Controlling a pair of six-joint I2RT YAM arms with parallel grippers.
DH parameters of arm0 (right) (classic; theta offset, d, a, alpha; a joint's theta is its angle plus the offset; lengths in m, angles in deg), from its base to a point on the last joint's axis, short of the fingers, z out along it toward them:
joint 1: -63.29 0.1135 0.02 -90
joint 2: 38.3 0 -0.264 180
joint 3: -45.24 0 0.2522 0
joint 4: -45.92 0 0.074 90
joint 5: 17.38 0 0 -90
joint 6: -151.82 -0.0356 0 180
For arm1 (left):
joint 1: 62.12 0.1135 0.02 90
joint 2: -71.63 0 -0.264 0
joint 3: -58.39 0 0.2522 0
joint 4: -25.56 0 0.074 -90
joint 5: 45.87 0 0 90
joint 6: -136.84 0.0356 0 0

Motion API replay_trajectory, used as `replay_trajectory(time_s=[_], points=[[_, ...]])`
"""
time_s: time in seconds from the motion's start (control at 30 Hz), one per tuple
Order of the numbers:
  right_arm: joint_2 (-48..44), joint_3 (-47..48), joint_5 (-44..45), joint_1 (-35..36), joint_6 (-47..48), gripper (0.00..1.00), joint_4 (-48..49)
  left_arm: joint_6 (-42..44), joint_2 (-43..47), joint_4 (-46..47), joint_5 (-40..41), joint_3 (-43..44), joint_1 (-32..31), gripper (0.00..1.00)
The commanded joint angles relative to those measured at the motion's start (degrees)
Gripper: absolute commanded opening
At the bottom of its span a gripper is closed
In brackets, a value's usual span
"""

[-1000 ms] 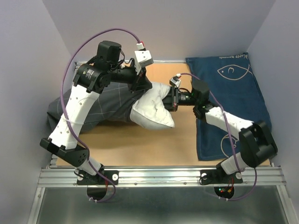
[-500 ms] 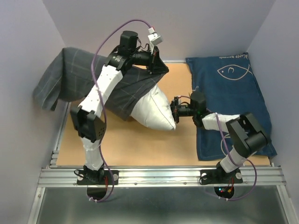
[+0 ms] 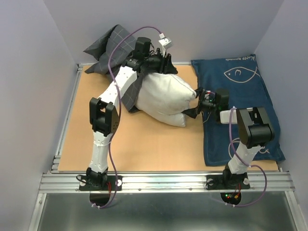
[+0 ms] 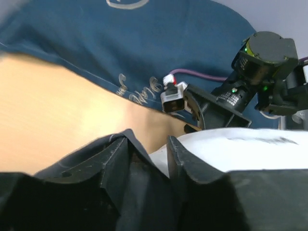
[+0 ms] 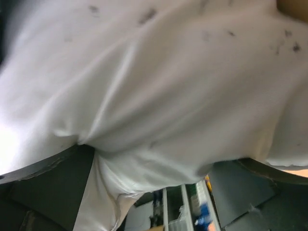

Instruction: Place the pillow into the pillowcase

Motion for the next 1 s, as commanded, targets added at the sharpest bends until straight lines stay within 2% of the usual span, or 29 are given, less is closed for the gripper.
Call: replay_trajectory(time_s=[0.0,0.03,0.07,0.1,0.17,0.2,0.3,0.4,0.43,0.53,0.63,0.73,0.8,0.83,0.93,0.97], points=[[-1.35,9.50,4.12,-6.48,13.62,1.00,-12.91,4.68,10.61,0.52,5.78,2.45,0.55,0.57],[-3.36,11.18,4.91,-6.93,17.86,1.00,-17.70,5.56,11.94,0.52,7.64,2.09,0.56,0.61],[-4.16,15.11,6.83,-8.16,26.95,1.00,-22.27,7.05,14.65,0.17,9.49,1.83,0.56,0.63],[-5.12,16.89,8.50,-9.47,31.57,1.00,-26.93,9.15,16.16,0.26,11.51,1.04,0.64,0.70],[-7.06,20.41,11.66,-10.36,39.84,1.00,-37.28,10.83,18.97,0.78,18.77,0.25,0.64,0.77],[-8.98,22.86,15.95,-10.80,47.80,1.00,-42.22,11.71,21.16,0.09,23.95,-0.45,0.64,0.88],[-12.07,25.17,24.67,-11.33,60.47,1.00,-47.53,12.42,24.25,-2.90,28.92,-2.74,1.43,0.89],[-13.74,26.14,31.34,-11.42,66.76,1.00,-50.88,14.00,28.02,-3.26,33.13,-11.07,2.05,0.89],[-14.09,25.96,31.11,-11.42,69.73,1.00,-50.71,14.09,28.99,-2.65,34.80,-16.23,2.05,0.89],[-10.87,26.49,26.99,-11.25,70.38,1.00,-49.92,13.75,30.59,0.69,39.62,-23.03,1.87,0.89],[-4.64,27.89,22.33,-10.89,68.19,1.00,-48.44,13.74,27.78,0.96,45.33,-22.62,0.91,0.89],[-0.57,27.82,20.65,-9.49,66.86,1.00,-47.55,13.83,24.26,0.96,46.15,-21.73,0.21,0.89],[1.89,26.41,20.03,-8.26,66.25,1.00,-42.65,14.35,21.63,1.83,47.73,-21.64,-0.49,0.88],[2.59,25.53,19.42,-7.30,66.25,0.98,-41.40,15.31,20.58,1.67,48.61,-20.95,-1.37,0.85],[4.36,25.26,17.58,-2.74,66.07,0.85,-39.11,15.68,17.14,0.53,51.34,-19.54,-2.08,0.81],[4.45,25.17,14.79,-1.85,65.81,0.75,-38.76,15.07,16.70,0.00,51.69,-19.01,-2.08,0.78]])
